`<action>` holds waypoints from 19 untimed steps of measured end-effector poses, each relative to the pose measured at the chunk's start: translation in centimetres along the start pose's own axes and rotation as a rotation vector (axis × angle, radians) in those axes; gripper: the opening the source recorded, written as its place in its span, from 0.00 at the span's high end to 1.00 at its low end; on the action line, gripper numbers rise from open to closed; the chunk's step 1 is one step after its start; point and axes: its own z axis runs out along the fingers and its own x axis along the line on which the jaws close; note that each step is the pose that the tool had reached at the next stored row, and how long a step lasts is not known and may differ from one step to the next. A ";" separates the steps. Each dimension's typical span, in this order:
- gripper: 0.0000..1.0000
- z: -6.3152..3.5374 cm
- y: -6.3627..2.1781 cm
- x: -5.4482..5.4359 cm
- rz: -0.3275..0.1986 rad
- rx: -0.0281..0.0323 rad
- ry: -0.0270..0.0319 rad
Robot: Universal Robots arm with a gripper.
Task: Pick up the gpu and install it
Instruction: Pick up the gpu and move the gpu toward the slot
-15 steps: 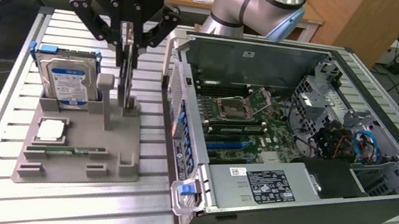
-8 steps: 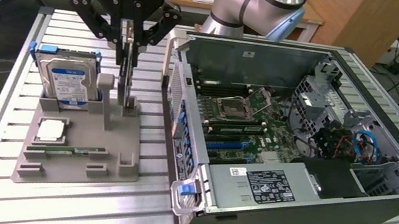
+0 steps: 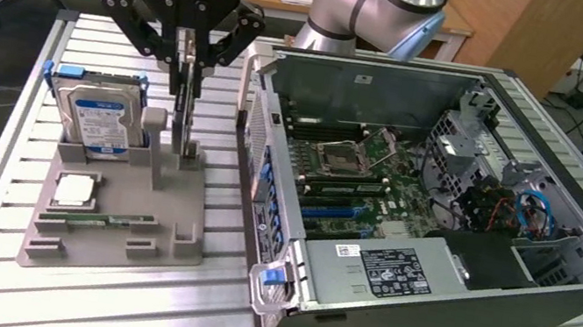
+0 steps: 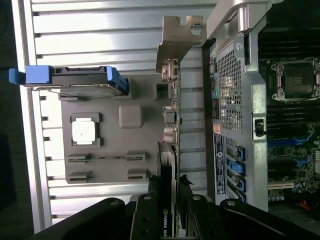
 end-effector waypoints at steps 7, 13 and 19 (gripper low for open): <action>0.74 -0.46 0.01 0.0 0.000 0.0000 0.0000; 0.74 -1.57 0.02 0.0 0.000 0.0000 -0.0001; 0.74 -1.57 0.05 -0.4 0.000 0.0000 0.0001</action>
